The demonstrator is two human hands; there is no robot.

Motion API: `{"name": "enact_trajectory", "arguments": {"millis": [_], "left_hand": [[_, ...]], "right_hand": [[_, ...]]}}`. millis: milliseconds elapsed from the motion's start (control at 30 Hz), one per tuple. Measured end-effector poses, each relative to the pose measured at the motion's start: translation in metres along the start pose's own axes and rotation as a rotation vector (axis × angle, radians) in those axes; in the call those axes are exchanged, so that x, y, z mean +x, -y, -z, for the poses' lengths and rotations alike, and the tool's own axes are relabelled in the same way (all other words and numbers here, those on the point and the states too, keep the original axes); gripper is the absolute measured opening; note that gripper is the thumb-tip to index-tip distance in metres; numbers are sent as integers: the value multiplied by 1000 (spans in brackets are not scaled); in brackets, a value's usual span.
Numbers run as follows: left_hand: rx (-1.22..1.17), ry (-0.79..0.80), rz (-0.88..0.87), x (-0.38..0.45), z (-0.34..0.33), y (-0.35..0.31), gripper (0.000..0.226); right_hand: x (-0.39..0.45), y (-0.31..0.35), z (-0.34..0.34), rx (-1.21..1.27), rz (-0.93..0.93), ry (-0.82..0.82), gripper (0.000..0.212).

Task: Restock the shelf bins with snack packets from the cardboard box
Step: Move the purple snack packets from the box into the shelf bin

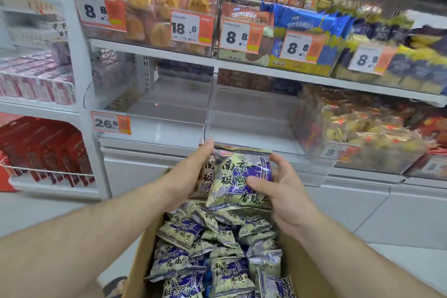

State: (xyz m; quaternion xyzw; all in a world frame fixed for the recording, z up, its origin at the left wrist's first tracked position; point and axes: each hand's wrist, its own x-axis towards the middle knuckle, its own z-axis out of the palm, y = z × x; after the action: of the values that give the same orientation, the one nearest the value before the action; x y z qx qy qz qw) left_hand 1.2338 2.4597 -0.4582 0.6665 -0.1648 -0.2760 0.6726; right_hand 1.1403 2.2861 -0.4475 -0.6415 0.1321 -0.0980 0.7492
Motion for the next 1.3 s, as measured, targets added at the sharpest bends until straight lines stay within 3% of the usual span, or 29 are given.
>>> {"name": "enact_trajectory", "arguments": {"millis": [33,100,233,467,667,733,867,933,1067,1133,1233,1300], "left_hand": [[27,48,-18,1,-1,0,99],[113,95,-110,1,-5,-6,83],[155,40,-232,12,-7,-27,55],[115,110,-349,33,-4,-68,68],[91,222,-377,53,7,-70,64],[136,110,-425,65,16,-70,53],[246,-434,-529,92,40,-54,49],[353,-622,-476,103,47,-42,46],[596,-554,-225,120,42,-18,46],[673,-549,-195,124,39,-13,40],[718,-578,-174,123,37,-17,41],[738,-577,-186,120,37,-20,39]], "right_hand": [[4,2,-2,-15,28,-4,81],[11,5,-5,-49,85,0,80],[30,17,-7,-131,142,-6,85],[62,57,1,-200,87,329,67],[84,65,0,-98,-55,320,46],[95,68,2,36,-196,258,34],[126,74,10,72,-323,111,45],[146,78,11,34,-349,87,35],[193,74,3,-111,-407,14,13],[225,63,-4,-206,-382,-2,24],[311,25,16,-361,-281,-47,89],[359,0,25,-421,-244,-59,105]]}}
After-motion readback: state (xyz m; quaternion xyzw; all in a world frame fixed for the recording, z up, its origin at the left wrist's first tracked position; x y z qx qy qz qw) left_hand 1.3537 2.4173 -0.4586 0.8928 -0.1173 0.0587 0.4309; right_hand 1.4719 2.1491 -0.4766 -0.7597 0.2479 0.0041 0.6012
